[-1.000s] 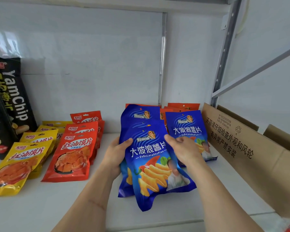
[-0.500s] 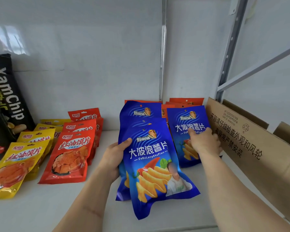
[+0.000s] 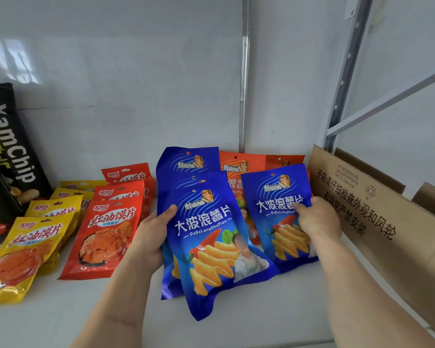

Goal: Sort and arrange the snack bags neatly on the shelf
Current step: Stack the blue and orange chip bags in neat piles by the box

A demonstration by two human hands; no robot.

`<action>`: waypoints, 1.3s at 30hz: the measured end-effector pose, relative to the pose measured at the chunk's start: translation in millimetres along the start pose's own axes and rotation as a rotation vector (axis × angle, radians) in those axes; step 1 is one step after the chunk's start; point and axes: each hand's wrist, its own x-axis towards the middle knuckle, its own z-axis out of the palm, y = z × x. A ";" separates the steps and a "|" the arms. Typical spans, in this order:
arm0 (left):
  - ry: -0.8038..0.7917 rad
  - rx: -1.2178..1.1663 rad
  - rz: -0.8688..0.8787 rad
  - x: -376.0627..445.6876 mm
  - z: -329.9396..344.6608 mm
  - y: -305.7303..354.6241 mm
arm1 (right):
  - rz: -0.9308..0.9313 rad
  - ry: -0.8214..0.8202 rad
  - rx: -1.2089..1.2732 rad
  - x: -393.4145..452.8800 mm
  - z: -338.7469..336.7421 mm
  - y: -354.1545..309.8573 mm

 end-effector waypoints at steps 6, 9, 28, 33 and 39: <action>0.009 0.027 0.043 -2.2 -7.1 13.2 | -0.064 0.047 0.268 -8.5 -33.1 -9.3; 0.044 0.053 0.080 -2.9 -10.6 18.3 | -0.033 -0.043 0.433 -23.4 -56.6 -28.1; 0.037 0.009 0.076 -17.7 -11.8 16.8 | -0.202 -0.408 0.033 -124.3 32.2 -79.8; -0.039 0.057 0.076 -19.8 -20.5 13.0 | -0.203 -0.391 0.007 -132.1 40.5 -82.2; -0.003 0.074 0.032 -12.7 -32.3 22.1 | -0.174 -0.373 0.096 -139.7 46.2 -89.8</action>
